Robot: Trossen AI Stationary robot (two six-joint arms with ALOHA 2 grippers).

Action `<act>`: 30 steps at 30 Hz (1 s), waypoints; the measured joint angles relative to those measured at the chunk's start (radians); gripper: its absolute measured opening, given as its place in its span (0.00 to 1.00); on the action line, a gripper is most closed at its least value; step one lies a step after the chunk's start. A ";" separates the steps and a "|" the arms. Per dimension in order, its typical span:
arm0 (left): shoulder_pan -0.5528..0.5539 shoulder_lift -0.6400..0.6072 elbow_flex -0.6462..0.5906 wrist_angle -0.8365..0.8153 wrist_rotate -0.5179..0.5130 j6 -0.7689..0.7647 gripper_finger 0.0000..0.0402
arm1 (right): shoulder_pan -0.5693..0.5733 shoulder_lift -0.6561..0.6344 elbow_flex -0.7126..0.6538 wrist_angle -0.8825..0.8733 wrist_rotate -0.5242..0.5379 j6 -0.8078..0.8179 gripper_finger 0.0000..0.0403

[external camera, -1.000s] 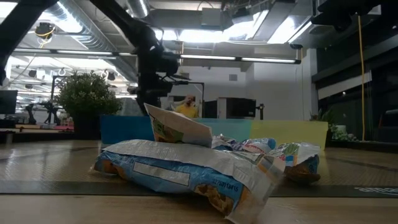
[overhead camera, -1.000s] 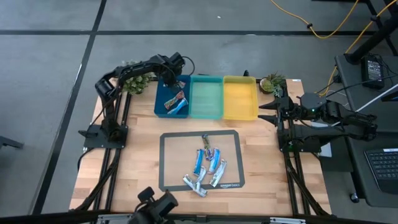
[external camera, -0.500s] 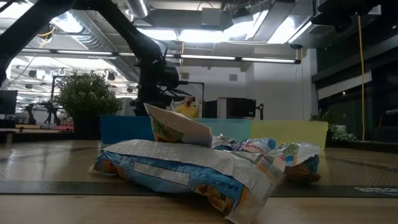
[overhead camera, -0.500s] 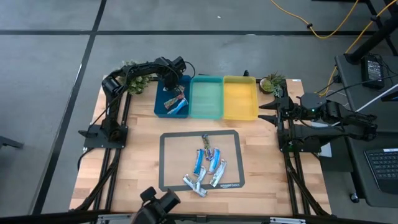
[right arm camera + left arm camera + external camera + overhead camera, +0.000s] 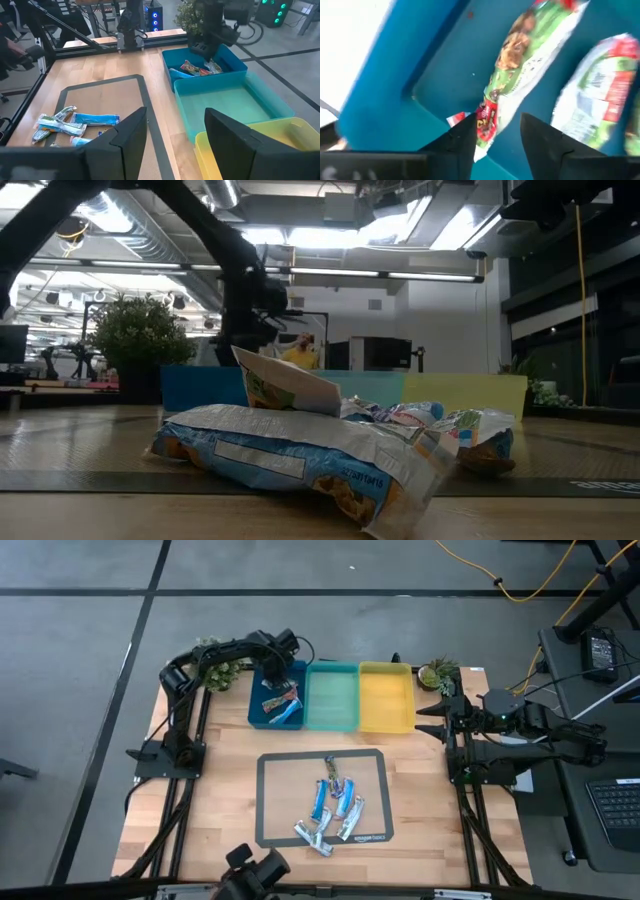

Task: Pick and place Granola Bars by type
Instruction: Put the red granola bar into the blue bin

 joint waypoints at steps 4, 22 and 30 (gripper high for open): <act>-0.038 -0.080 0.000 0.002 0.002 0.012 0.40 | 0.000 0.000 0.000 0.000 0.000 -0.003 0.50; -0.337 -0.296 0.001 0.014 0.353 -0.035 0.37 | 0.000 0.000 0.000 0.000 0.000 -0.003 0.50; -0.558 -0.296 0.001 0.046 0.386 0.154 0.33 | 0.000 0.000 0.000 0.000 0.000 -0.001 0.50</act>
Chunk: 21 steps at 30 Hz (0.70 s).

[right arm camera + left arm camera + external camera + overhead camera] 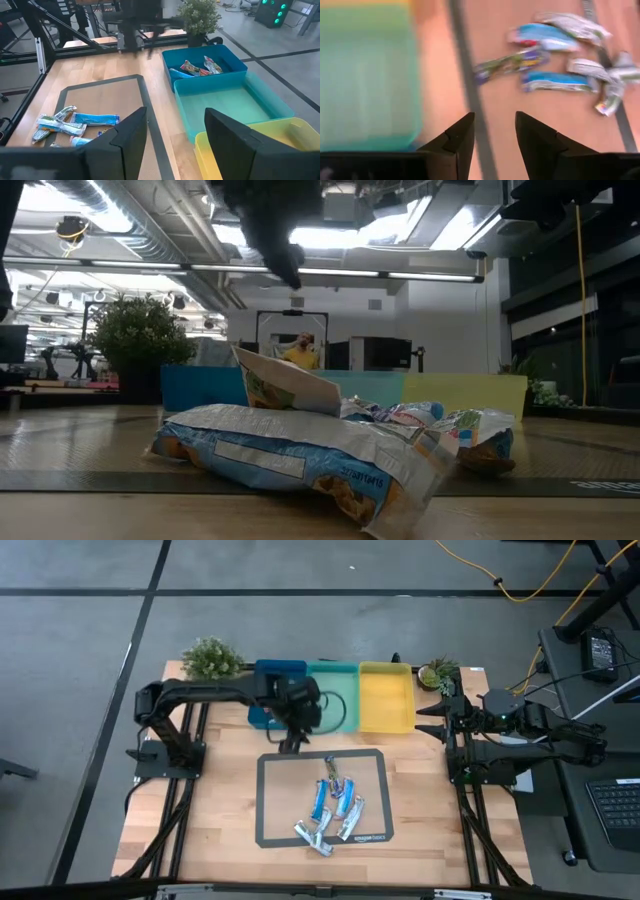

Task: Pick and place Granola Bars by type
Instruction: Put the red granola bar into the blue bin

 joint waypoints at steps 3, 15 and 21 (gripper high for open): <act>-0.055 0.000 0.000 0.041 -0.046 0.008 0.33 | 0.000 0.000 0.000 0.000 0.000 0.001 0.50; -0.184 0.000 0.000 0.097 -0.208 0.017 0.34 | 0.000 0.005 0.000 0.002 -0.003 0.001 0.50; -0.206 0.000 0.000 0.096 -0.243 -0.079 0.22 | 0.000 0.049 0.000 0.038 -0.086 -0.053 0.50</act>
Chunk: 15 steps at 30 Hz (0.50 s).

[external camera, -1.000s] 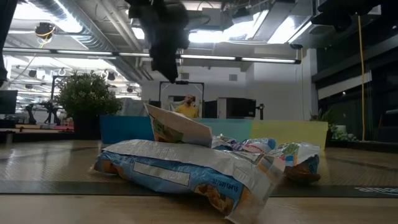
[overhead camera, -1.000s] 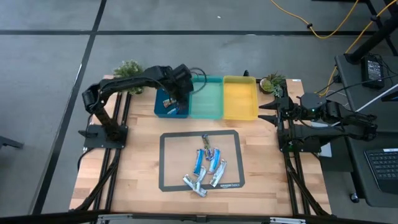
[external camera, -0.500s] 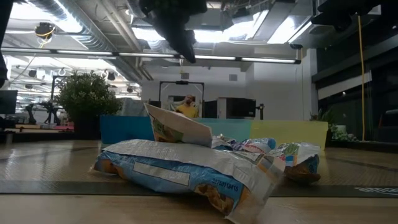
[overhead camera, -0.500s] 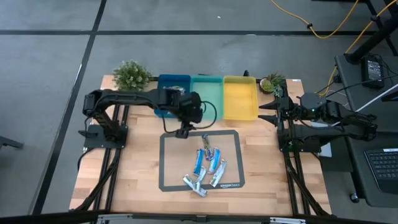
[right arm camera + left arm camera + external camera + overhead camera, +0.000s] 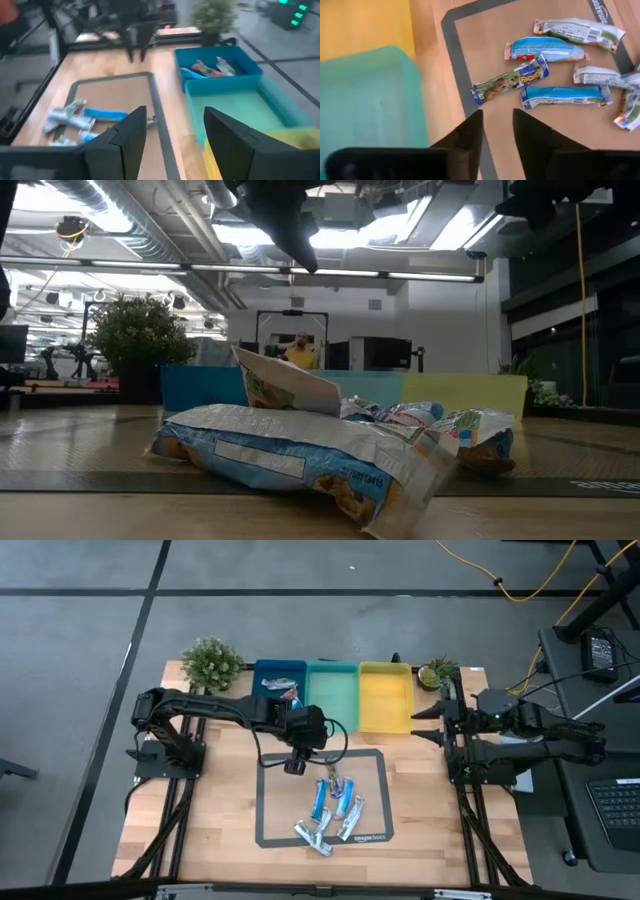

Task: Pick and place Granola Bars by type
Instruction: Put the red granola bar into the blue bin

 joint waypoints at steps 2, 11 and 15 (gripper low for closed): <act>-0.007 0.000 0.000 0.000 -0.001 -0.023 0.15 | 0.000 0.039 0.000 0.014 -0.042 -0.031 0.50; -0.027 -0.009 0.000 -0.005 -0.002 -0.141 0.00 | 0.005 0.274 0.000 0.132 -0.205 -0.152 0.43; -0.027 -0.030 -0.001 -0.017 -0.005 -0.177 0.00 | 0.036 0.366 0.000 0.175 -0.291 -0.242 0.32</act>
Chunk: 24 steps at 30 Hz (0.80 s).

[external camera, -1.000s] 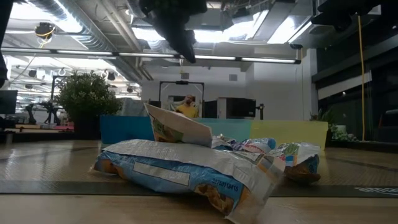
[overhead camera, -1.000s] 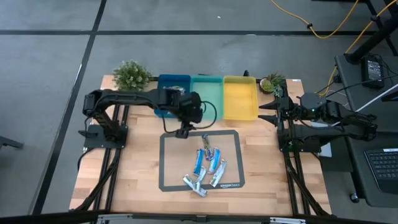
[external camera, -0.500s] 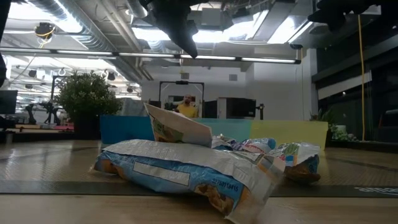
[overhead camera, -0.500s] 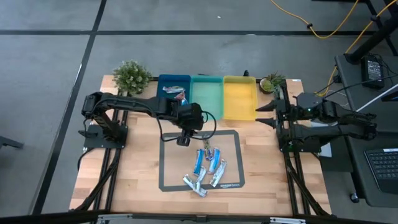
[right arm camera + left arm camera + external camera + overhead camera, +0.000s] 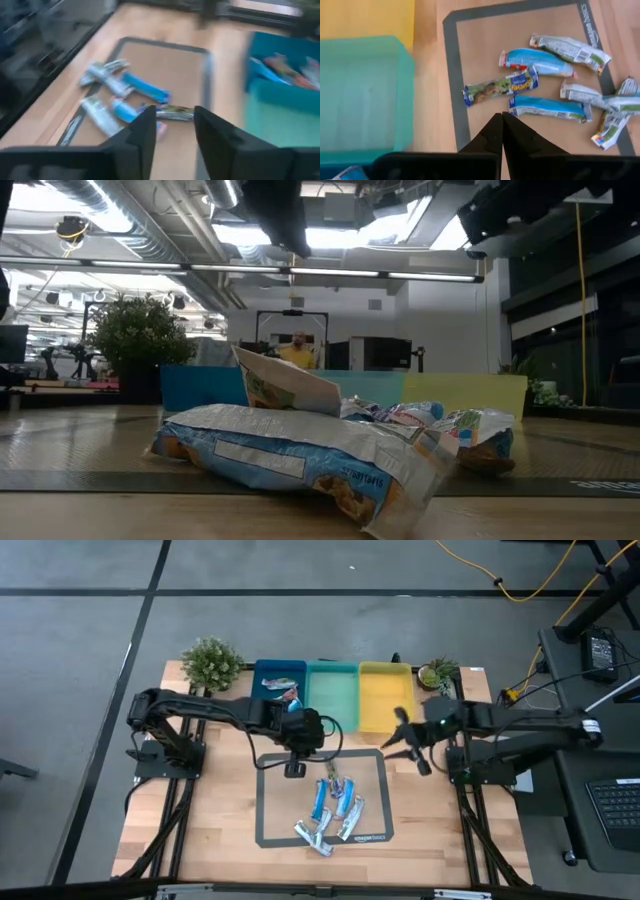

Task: Pick and place Granola Bars by type
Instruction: Put the red granola bar into the blue bin

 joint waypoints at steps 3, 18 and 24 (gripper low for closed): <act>0.000 -0.024 0.000 -0.016 -0.037 -0.005 0.00 | 0.039 0.053 0.000 0.009 -0.045 -0.051 0.23; 0.047 -0.206 0.000 -0.069 -0.129 0.000 0.00 | 0.251 0.375 0.075 0.030 0.242 -0.175 0.50; 0.047 -0.241 0.000 -0.072 -0.134 0.000 0.00 | 0.252 0.562 0.189 0.012 0.263 -0.227 0.64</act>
